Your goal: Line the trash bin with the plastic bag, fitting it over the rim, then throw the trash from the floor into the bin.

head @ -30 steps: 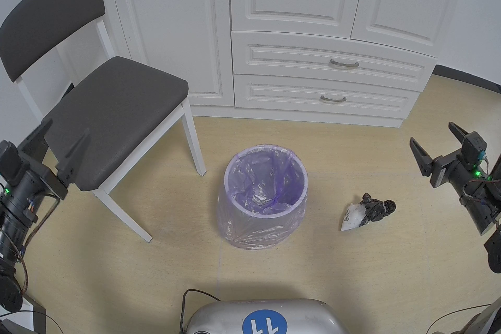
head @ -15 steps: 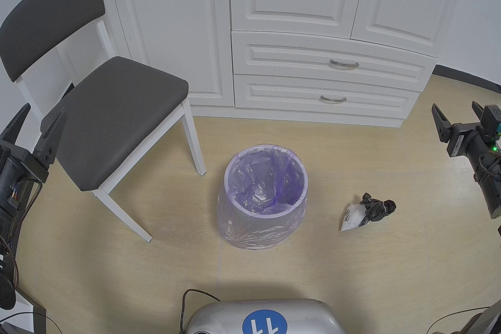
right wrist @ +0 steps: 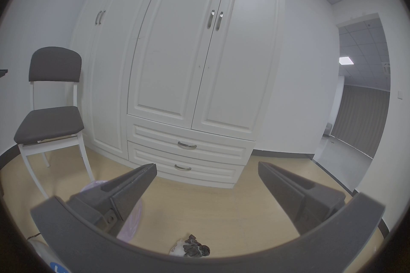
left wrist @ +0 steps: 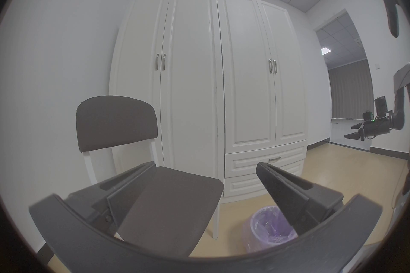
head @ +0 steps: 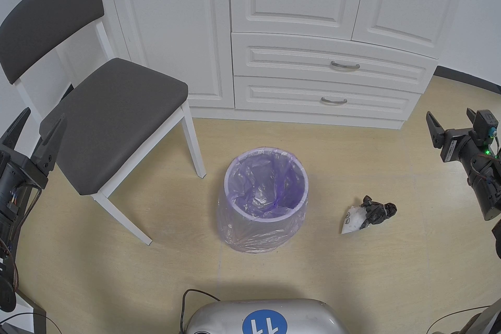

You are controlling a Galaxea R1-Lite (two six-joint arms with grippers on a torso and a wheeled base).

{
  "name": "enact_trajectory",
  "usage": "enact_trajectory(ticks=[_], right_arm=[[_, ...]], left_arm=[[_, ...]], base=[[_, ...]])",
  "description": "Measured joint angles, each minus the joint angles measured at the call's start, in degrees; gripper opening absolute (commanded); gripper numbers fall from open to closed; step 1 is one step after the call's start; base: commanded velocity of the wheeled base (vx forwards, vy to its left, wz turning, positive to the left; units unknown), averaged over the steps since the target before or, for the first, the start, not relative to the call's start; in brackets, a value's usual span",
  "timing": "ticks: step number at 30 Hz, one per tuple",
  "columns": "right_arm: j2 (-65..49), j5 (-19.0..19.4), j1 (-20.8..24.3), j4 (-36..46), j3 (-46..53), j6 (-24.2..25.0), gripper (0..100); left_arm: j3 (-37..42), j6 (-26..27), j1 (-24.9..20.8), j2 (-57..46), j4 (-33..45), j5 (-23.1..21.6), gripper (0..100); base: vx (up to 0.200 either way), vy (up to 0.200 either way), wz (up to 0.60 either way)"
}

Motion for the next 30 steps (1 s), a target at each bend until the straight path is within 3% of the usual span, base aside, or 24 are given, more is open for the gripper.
enact_trajectory(ticks=[5,13,20,30], right_arm=[[2.46,0.00,-0.76,-0.01,-0.09,0.66,100],[10.58,1.16,-5.96,2.78,-0.87,3.80,100],[24.78,9.97,-12.21,15.17,-6.88,11.50,100],[49.96,19.93,-19.35,28.55,-25.00,24.08,100]], left_arm=[[0.22,-0.09,0.30,-0.20,-0.02,-0.16,100],[0.35,-0.13,0.22,-0.18,0.02,-0.18,100],[0.37,-0.16,0.09,-0.07,0.06,-0.18,100],[0.41,-0.16,0.05,0.15,0.06,-0.18,100]], base=[[0.000,0.000,0.00],[0.000,0.000,0.00],[0.000,0.000,0.00],[0.000,0.000,0.00]])
